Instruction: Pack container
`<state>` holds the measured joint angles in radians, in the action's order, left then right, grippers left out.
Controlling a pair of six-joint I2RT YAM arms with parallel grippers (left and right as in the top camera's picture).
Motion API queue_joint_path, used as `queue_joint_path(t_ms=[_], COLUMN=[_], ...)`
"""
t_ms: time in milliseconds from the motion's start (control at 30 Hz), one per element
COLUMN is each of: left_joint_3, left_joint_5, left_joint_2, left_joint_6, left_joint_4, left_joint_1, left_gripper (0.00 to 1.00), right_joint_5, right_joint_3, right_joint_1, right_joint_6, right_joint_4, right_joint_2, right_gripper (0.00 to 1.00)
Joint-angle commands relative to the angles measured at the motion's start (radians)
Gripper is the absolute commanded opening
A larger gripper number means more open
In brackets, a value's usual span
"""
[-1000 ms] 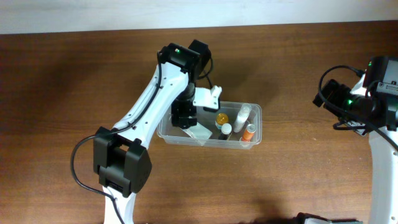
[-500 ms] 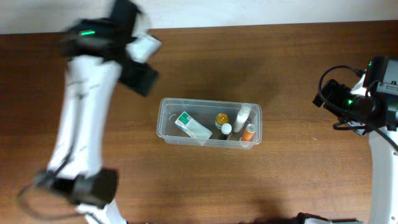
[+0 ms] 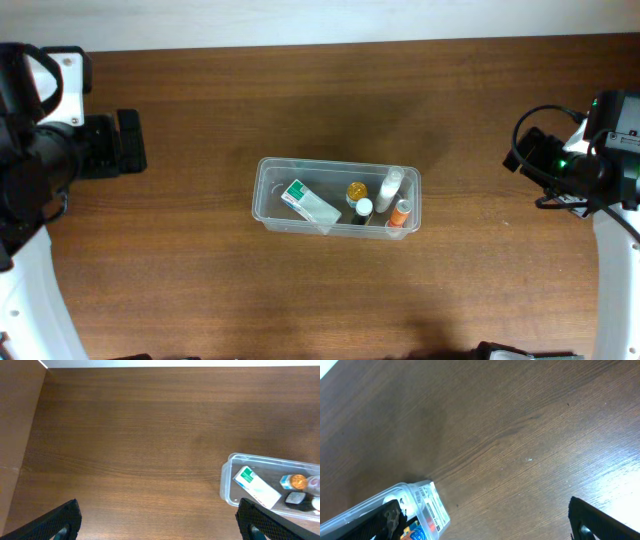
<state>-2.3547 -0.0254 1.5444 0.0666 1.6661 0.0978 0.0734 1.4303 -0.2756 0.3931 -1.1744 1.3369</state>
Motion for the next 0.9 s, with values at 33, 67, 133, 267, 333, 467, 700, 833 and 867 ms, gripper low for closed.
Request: queue_joint_path(t_ms=[33,67,133,267,333,467,700,833,867], left_joint_3=[-0.005,-0.005,-0.005,-0.005,-0.005,-0.005,-0.005,-0.005,-0.005], left_joint_5=[0.022,0.022,0.022,0.022,0.022,0.022,0.022,0.022,0.022], left_joint_2=[-0.007,-0.007,-0.006,-0.006,-0.006,-0.006,-0.006,-0.006,-0.006], left_joint_6=[-0.018,-0.018,-0.018,-0.018,-0.018,-0.018,-0.018,-0.018,-0.018], left_joint_4=[0.005,0.005,0.005,0.005,0.005,0.005,0.005,0.005,0.005], left_joint_1=[0.004,0.004,0.004,0.004,0.004,0.004,0.004,0.004,0.004], left_gripper=[1.00,1.00,1.00,1.00,1.00,1.00,1.00,1.00,1.00], right_joint_5=[0.002,0.002,0.002,0.002,0.002,0.002,0.002,-0.001,-0.011], right_joint_3=[0.006,0.006,0.006,0.006,0.006,0.006,-0.003,-0.034,-0.045], right_joint_1=[-0.006,-0.006,-0.006,-0.006,-0.006,-0.006,0.005,0.084,0.111], right_joint_6=[0.008,0.008,0.008,0.008,0.008,0.008,0.008,0.008,0.007], right_joint_4=[0.000,0.000,0.000,0.000,0.000,0.000,0.000,0.003,0.004], right_joint_2=[0.001,0.001,0.001,0.001,0.001,0.001,-0.014,-0.091,-0.116], right_gripper=[0.98,0.98,0.98,0.98,0.98,0.98,0.99,0.98,0.98])
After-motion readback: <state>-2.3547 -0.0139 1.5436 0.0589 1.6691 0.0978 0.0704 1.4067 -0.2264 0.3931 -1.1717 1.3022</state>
